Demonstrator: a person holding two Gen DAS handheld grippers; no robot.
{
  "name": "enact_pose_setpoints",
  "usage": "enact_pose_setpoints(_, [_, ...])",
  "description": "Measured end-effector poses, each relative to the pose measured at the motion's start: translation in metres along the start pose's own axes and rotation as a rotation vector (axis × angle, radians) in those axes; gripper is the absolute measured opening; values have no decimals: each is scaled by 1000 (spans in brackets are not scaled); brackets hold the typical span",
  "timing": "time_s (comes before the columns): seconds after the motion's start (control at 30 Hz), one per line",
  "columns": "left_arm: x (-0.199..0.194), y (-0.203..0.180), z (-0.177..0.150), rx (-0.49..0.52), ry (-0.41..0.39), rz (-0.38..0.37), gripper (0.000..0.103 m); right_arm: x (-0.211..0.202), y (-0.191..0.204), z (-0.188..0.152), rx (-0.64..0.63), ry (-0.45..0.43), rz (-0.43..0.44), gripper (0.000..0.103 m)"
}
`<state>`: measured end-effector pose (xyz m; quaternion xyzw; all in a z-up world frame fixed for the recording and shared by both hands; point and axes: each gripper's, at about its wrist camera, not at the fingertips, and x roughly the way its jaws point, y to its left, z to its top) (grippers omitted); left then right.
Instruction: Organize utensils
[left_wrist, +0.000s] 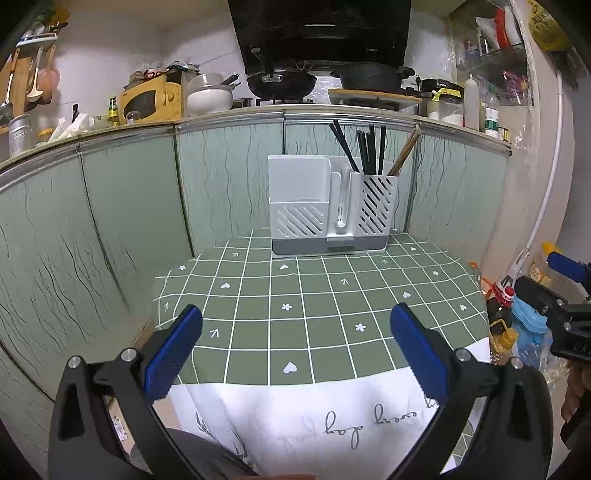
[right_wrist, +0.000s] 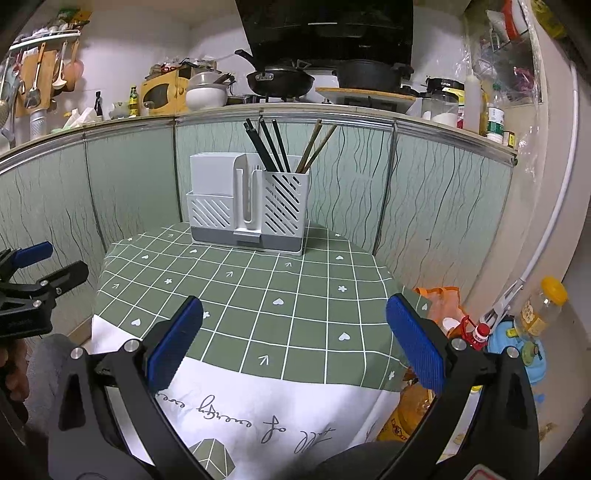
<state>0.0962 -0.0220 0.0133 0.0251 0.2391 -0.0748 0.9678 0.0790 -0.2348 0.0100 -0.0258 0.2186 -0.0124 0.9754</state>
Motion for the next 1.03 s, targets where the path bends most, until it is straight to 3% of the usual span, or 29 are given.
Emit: enact_pose_setpoints(1.03, [6, -1, -5, -13, 44, -9, 99, 1, 2, 0, 6, 13, 13, 95])
